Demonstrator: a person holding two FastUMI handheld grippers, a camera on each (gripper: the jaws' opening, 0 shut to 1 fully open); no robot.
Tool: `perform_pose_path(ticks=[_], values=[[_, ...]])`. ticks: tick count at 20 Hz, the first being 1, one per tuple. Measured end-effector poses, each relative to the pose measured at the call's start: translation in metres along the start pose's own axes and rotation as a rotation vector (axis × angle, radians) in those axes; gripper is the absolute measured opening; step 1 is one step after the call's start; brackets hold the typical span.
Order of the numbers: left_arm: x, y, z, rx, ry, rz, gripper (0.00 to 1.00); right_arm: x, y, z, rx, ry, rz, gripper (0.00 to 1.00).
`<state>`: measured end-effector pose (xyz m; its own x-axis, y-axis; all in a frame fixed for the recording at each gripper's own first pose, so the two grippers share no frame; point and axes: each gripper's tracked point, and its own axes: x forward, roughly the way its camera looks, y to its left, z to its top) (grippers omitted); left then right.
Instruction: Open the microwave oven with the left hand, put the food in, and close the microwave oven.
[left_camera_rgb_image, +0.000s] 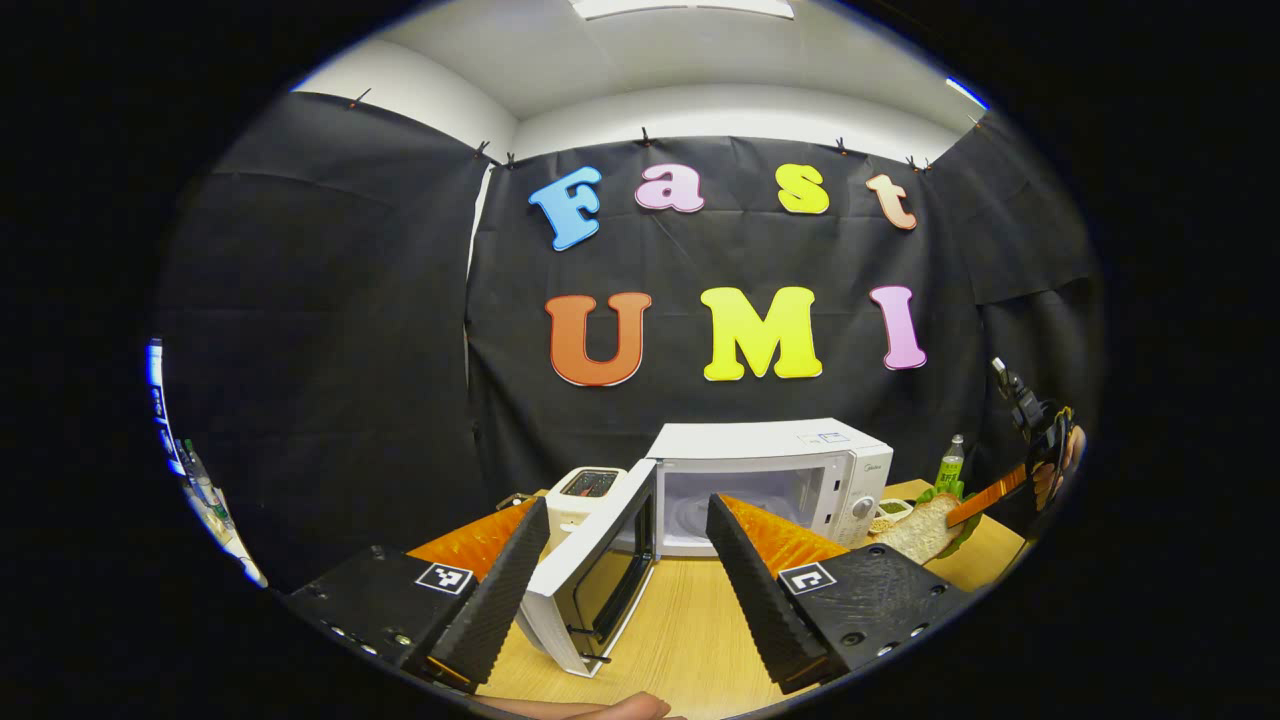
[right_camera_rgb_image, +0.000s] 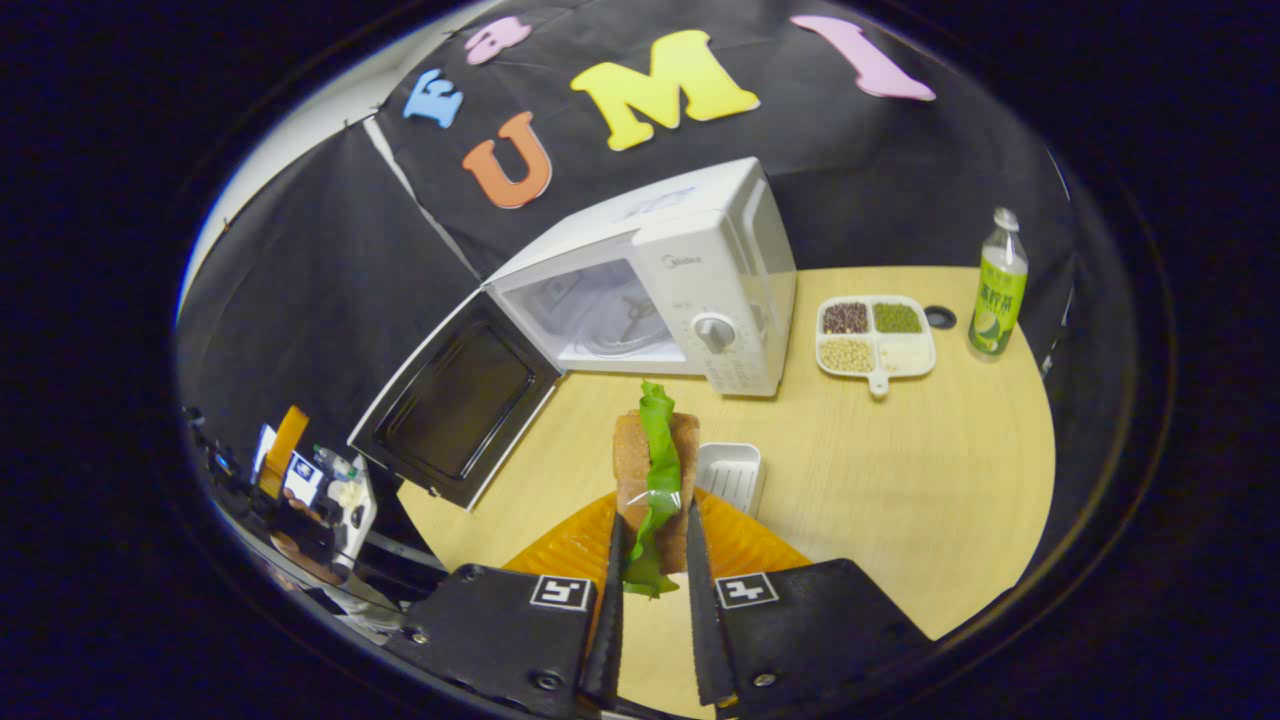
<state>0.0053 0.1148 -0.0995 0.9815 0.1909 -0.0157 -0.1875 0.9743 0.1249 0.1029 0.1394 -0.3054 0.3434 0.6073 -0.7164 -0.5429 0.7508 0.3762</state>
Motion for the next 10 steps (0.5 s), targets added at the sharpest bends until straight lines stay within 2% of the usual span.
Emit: perform_pose_path(ticks=[3,7,10], values=[[-0.010,0.008,0.000,-0.021,-0.031,-0.016,0.95,0.004,0.033,0.002,-0.132,-0.044,-0.073,0.32],[-0.018,0.031,-0.012,-0.047,-0.025,-0.021,0.95,0.026,0.086,-0.004,-0.243,-0.060,-0.090,0.33],[-0.021,0.052,-0.015,-0.065,-0.046,0.019,0.95,0.050,0.111,-0.006,-0.282,-0.070,-0.108,0.32]])
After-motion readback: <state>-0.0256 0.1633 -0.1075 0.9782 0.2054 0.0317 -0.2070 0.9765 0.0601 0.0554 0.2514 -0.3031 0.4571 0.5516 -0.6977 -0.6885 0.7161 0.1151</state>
